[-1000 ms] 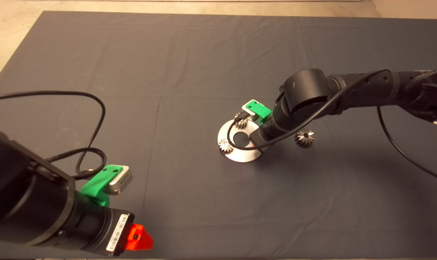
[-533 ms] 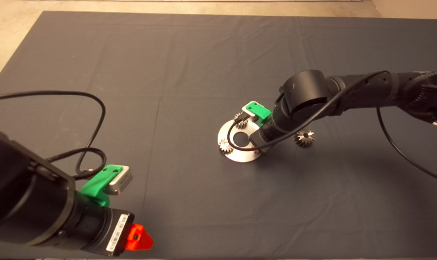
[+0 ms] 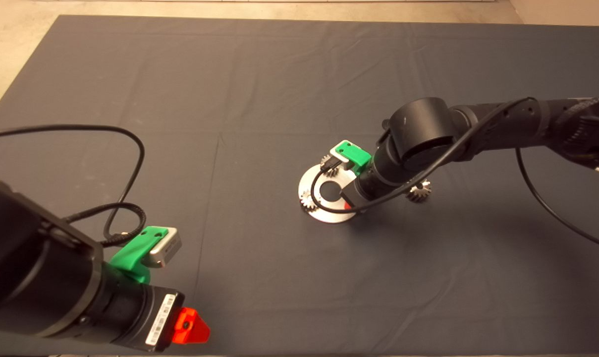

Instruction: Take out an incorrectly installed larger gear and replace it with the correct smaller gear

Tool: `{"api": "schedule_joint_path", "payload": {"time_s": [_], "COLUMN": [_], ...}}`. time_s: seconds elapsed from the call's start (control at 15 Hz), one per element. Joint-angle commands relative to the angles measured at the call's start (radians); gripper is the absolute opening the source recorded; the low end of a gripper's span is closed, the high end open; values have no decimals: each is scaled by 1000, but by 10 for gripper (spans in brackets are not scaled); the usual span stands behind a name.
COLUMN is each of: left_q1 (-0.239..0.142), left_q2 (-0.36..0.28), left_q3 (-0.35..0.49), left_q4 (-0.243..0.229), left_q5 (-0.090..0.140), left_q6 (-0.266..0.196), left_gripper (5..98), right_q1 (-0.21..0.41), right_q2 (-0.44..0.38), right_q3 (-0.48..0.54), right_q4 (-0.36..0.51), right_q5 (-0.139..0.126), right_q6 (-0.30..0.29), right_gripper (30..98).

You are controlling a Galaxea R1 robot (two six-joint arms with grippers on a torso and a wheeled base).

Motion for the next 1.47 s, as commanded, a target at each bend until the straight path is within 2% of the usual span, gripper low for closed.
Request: {"api": "schedule_joint_path", "payload": {"time_s": [0.0,0.13,0.2,0.27,0.33,0.4,0.47,0.6,0.93,1.0,1.13,1.27,1.33,1.4], "left_q1": [-3,-3,-3,-3,-3,-3,-3,-3,-3,-3,-3,-3,-3,-4], "left_q2": [-2,-1,1,4,8,7,5,7,-1,-1,2,-1,1,-7], "left_q3": [18,18,18,18,18,16,16,18,16,16,17,18,16,16], "left_q4": [-11,-11,-11,-11,-11,-11,-11,-11,-11,-11,-11,-11,-11,-11], "left_q5": [0,0,-2,-11,-16,-16,-14,-16,-17,-17,-17,-23,-23,-26], "left_q6": [-1,0,3,6,9,15,16,36,38,37,38,39,41,40], "left_gripper": [982,983,983,983,983,983,982,983,983,982,982,982,983,983], "right_q1": [346,385,411,414,416,414,413,413,413,413,413,413,413,413], "right_q2": [-245,-408,-472,-566,-660,-715,-766,-767,-679,-680,-679,-675,-676,-685], "right_q3": [381,536,587,629,669,678,677,676,676,676,676,676,676,676], "right_q4": [378,459,498,520,535,547,562,566,564,564,564,566,564,564], "right_q5": [-104,-101,-100,-86,-33,19,60,72,60,58,60,60,60,57], "right_q6": [134,220,235,264,274,273,273,270,265,263,263,262,262,263], "right_gripper": [569,575,613,635,635,638,674,683,772,773,834,840,875,882]}}
